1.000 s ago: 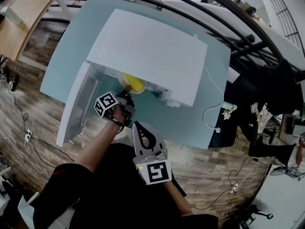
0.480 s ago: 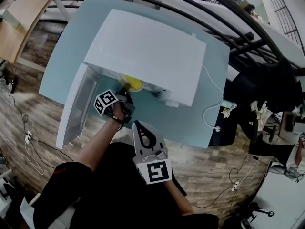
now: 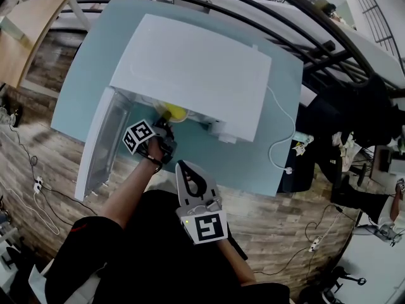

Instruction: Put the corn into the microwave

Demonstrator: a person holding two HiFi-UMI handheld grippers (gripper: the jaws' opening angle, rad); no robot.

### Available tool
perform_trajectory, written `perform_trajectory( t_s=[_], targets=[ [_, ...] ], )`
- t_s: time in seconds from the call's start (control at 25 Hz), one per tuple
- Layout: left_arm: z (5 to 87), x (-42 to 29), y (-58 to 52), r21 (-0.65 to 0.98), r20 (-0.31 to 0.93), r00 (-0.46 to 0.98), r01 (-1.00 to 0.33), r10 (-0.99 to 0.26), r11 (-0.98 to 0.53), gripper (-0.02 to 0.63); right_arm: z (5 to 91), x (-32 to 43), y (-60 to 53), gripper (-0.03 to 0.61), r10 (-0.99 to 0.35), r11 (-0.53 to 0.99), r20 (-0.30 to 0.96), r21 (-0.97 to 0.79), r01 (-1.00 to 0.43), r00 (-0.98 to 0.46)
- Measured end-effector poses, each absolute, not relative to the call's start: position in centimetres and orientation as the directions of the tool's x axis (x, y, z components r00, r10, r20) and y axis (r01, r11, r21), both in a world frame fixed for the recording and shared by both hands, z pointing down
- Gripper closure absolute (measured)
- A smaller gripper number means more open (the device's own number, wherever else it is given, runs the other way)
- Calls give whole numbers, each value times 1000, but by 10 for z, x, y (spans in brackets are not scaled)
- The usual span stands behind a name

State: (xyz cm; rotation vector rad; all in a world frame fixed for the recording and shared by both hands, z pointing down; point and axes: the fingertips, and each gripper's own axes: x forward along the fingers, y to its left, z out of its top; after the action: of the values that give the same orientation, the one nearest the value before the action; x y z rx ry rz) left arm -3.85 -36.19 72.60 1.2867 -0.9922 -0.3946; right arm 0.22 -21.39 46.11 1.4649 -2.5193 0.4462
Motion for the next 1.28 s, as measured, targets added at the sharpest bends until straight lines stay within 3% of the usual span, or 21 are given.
perform_trajectory(
  t_s=[0.16,0.4,0.84,0.96,1.12,1.28],
  targets=[
    [725,-39,-363,917,392,563,-297,-727,265,586,463,2,-214,569,-810,465,316,-166,-870,-493],
    [725,-39,-353,917,390,589,-317,-708,242,535,464,0,-212,569,-809,467,313,-175,-867,-498],
    [708,-43,-327,899,399,605,-405,-689,164,534,462,2,-209,569,-816,465,290,-185,-866,-500],
    [697,-42,-319,898,384,617,-423,-686,122,537,462,2,-207,569,-816,462,290,-191,-866,-500],
    [674,-42,-305,897,351,640,-438,-683,51,609,462,3,-207,569,-825,454,279,-189,-870,-491],
    [652,-44,-295,873,337,643,-486,-688,-26,611,464,3,-208,569,-832,448,266,-196,-872,-487]
  ],
)
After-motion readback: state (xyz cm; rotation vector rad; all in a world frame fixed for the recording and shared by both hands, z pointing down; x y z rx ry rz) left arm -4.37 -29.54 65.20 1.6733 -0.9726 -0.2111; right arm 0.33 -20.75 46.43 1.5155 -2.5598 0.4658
